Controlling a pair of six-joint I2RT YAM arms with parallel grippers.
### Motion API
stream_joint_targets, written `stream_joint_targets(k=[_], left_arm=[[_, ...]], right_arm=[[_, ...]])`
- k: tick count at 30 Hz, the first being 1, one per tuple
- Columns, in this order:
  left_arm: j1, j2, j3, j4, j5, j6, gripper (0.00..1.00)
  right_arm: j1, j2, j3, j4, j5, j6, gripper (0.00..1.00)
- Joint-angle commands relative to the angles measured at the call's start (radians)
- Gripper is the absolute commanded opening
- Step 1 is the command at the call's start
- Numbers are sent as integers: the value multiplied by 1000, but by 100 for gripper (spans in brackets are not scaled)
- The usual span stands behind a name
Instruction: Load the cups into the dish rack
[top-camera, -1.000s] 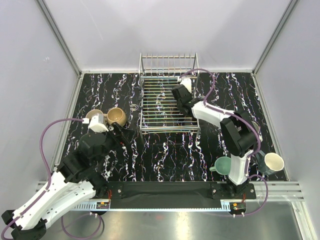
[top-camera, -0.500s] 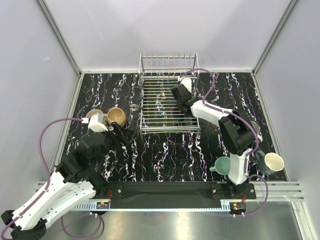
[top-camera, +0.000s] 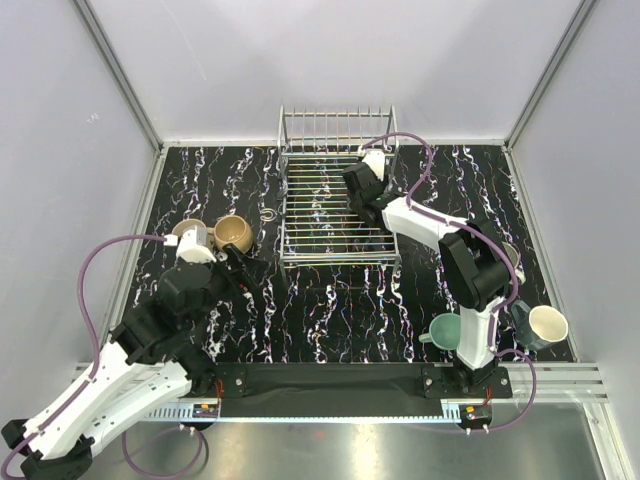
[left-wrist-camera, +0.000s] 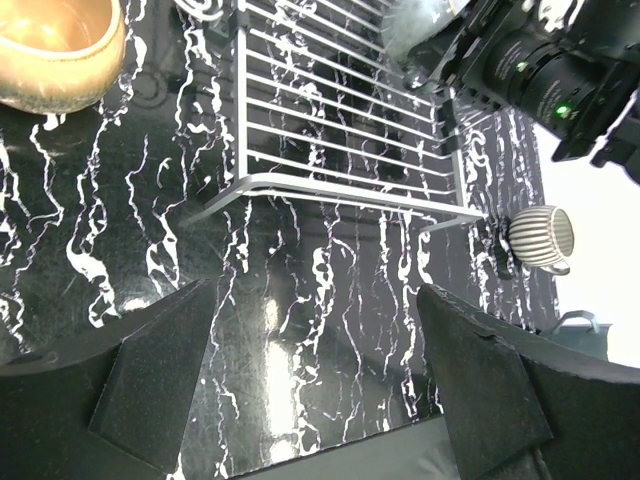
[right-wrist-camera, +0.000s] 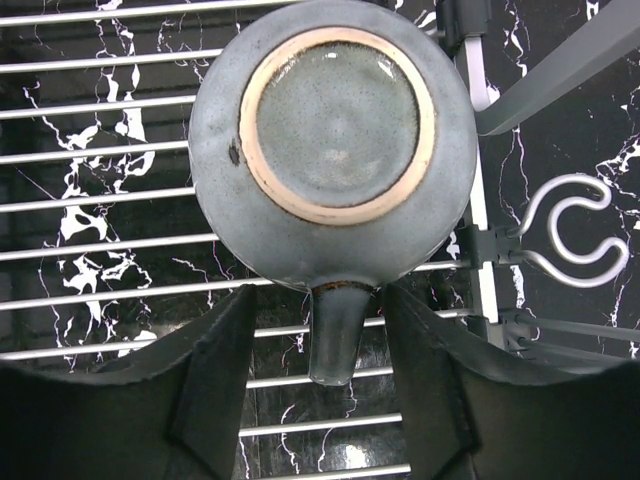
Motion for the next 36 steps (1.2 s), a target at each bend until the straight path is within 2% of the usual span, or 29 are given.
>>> stream_joint_targets(k=[1,6,12,20,21,24,27,28,31,32,36], left_arm=[[-3,12,58,6,-23,24,88],[-3,24,85,-26,-53,44,88],[-3,88,149,-81,-108,99,84],[14,327,381,-190,-175,224,83],[21,388,407,-204,-169,236,83],[83,503,490,-218,-111,300,80],[211,596,551,-217,47,369,77],[294,660,565,-216,140,385,73],[411,766,599,-200,270,446,66],[423,786,604,-189,279,477,63],[442,901,617,-148,167,526,62]], right_arm=[[-8,-53,35,0,10,28,63],[-5,-137,-41,-26,-21,70,71],[12,-325,-163,-69,-99,113,73],[21,-591,-305,-258,-216,165,74],[19,-625,-319,-273,-236,171,77],[21,-738,-365,-330,-312,171,80],[21,-852,-415,-359,-398,168,81],[21,-910,-427,-371,-420,167,81],[21,-1017,-468,-385,-486,174,84],[21,-1040,-480,-388,-498,179,84],[21,-1114,-508,-396,-570,194,86]])
